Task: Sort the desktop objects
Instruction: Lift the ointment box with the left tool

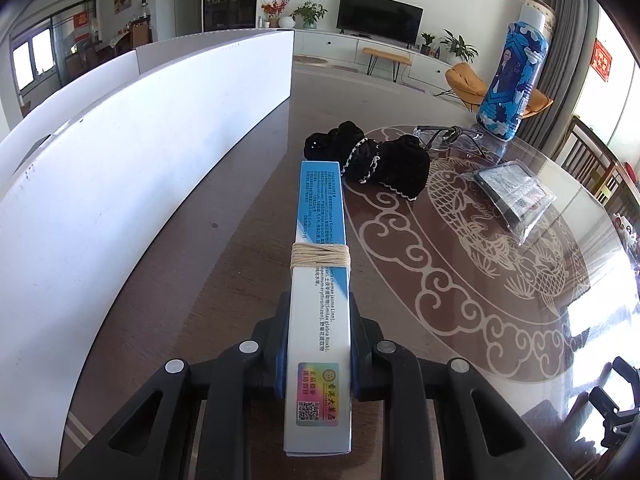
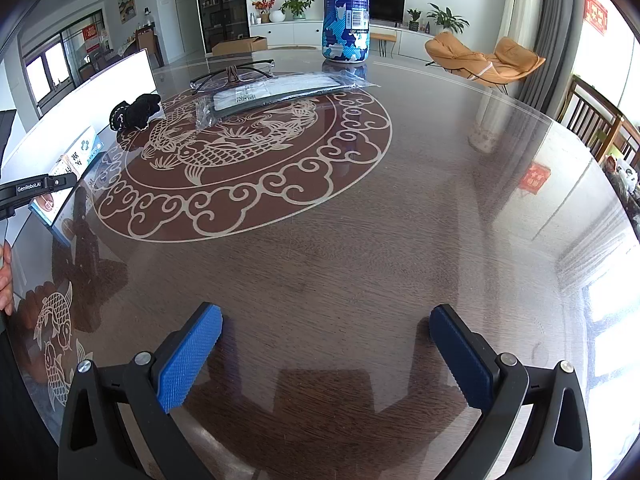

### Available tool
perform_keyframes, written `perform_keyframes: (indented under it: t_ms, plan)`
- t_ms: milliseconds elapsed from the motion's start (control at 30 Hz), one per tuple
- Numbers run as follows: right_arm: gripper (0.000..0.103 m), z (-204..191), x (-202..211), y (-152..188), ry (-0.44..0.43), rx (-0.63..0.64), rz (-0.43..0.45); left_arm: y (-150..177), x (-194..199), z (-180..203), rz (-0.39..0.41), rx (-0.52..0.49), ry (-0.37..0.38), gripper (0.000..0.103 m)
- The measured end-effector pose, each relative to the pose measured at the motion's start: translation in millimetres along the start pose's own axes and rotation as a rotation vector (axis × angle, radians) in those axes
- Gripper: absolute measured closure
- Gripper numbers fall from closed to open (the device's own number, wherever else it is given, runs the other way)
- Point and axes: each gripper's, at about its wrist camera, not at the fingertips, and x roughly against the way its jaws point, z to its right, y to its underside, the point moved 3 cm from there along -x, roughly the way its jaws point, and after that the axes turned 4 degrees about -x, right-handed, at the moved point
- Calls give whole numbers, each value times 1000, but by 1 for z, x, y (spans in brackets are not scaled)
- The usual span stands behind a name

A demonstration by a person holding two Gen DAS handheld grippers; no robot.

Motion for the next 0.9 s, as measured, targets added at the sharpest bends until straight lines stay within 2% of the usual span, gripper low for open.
perform_keyframes:
  t_ms: [900]
  plan:
    - [0, 0, 0, 0, 2, 2, 3, 0, -1, 2, 1, -11, -6, 81]
